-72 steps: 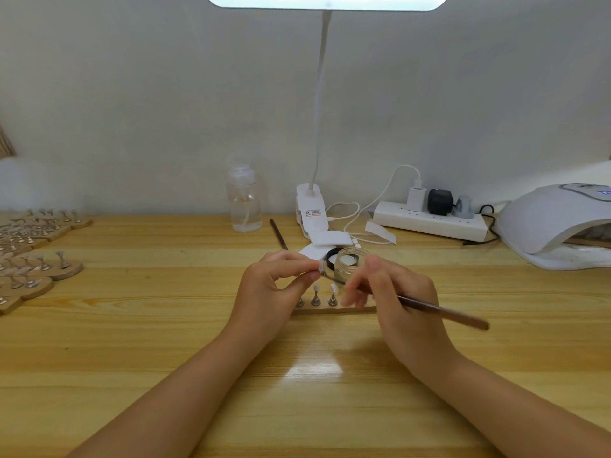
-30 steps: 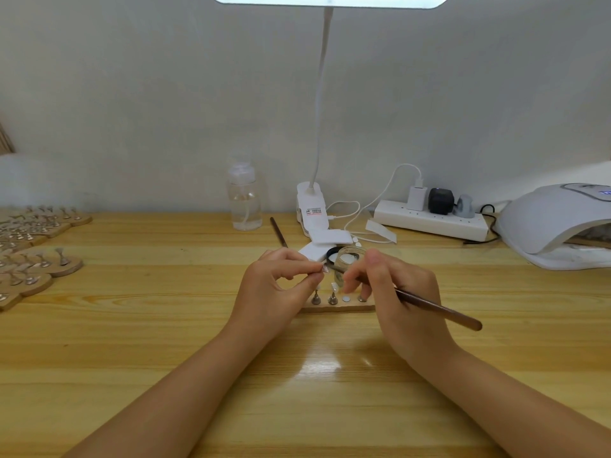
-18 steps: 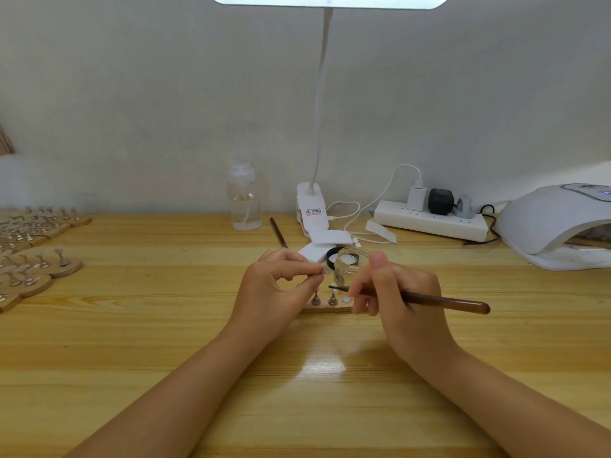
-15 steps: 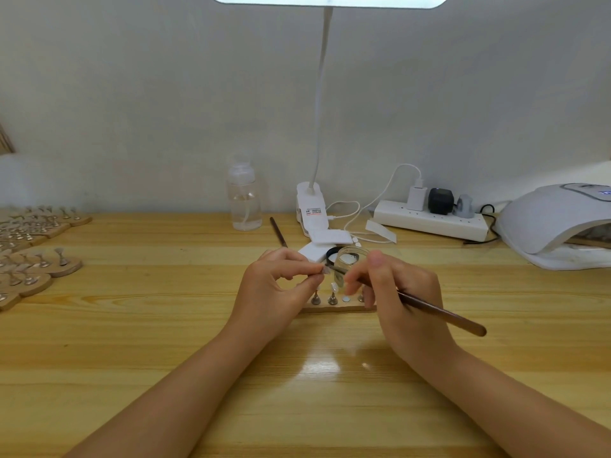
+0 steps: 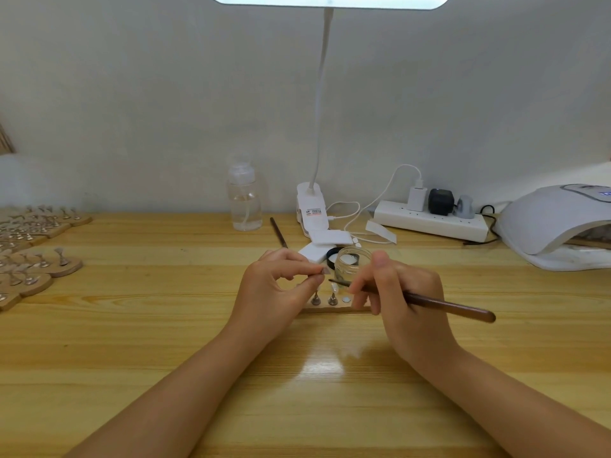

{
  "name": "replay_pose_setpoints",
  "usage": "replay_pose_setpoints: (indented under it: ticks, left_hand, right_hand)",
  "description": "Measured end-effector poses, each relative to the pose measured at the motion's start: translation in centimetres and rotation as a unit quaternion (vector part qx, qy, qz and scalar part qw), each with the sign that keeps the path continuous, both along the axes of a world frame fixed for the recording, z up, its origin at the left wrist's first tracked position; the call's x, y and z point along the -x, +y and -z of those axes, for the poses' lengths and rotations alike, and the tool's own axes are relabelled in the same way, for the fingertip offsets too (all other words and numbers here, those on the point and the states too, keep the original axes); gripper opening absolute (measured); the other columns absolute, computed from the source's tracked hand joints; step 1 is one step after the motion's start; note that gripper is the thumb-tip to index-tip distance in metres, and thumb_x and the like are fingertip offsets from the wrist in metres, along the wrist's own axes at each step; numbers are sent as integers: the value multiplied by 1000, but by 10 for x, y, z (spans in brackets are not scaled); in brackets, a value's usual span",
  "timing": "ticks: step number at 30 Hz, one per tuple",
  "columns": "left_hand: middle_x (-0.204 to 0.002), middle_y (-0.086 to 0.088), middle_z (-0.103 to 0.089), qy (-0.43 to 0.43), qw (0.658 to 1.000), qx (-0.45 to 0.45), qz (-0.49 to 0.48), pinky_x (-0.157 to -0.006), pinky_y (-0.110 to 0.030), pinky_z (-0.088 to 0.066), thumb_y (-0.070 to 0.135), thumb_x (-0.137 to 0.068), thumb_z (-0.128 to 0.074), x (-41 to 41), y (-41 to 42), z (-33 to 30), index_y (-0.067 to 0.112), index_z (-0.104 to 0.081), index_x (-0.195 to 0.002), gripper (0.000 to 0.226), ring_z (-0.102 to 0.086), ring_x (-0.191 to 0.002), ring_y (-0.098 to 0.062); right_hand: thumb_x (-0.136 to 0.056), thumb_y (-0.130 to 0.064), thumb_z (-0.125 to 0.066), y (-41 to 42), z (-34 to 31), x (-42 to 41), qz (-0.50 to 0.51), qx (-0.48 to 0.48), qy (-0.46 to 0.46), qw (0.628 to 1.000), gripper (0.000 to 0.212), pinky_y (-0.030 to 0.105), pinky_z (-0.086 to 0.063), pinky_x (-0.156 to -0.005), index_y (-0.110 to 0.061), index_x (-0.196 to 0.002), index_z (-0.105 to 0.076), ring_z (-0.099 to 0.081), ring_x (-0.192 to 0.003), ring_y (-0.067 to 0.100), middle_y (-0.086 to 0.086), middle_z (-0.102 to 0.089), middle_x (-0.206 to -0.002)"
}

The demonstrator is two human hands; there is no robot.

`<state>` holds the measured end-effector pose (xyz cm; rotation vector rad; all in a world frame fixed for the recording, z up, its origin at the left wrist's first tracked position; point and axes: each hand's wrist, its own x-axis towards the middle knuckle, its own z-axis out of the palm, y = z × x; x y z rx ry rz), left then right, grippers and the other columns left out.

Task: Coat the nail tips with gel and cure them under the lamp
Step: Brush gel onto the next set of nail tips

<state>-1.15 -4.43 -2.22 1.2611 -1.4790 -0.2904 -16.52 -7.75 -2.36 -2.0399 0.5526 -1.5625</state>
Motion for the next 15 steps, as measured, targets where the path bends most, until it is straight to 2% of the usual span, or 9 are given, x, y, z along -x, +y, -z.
replay_pose_setpoints:
  ticks: [3,8,12,15]
  left_hand:
    - [-77,9,-65,0,1000,1,-1,-67,-13,-40,7,-71,-73,0,0,0,37,-66,-76,31,-54,-80,-13]
    - [-79,7,-67,-1,1000,3,2,-68,-15,-42,7,-72,-73,0,0,0,36,-67,-77,30,-56,-82,-15]
    - [-79,10,-65,-5,1000,5,-2,-69,-17,-43,6,-72,-73,-1,-1,1,37,-65,-77,32,-56,-82,-16]
    - [-79,10,-65,-6,1000,5,-3,-69,-13,-41,6,-72,-73,0,-1,0,35,-66,-78,30,-56,-81,-13]
  right_hand:
    - [-91,-28,-33,0,-3,-1,13,32,27,999,37,2,-36,-54,-19,-68,-61,-53,-50,-7,-21,-51,-49]
    - [-90,-35,-33,1,0,-1,1,-2,10,1000,45,6,-37,-51,-19,-59,-61,-52,-44,-2,-7,-57,-48]
    - [-92,-29,-32,1,-2,-2,15,29,43,999,37,2,-36,-53,-20,-69,-60,-53,-50,-8,-19,-53,-55]
    - [-90,-36,-32,1,0,-2,-2,-11,19,1000,43,6,-37,-53,-22,-61,-60,-53,-46,-2,-5,-58,-50]
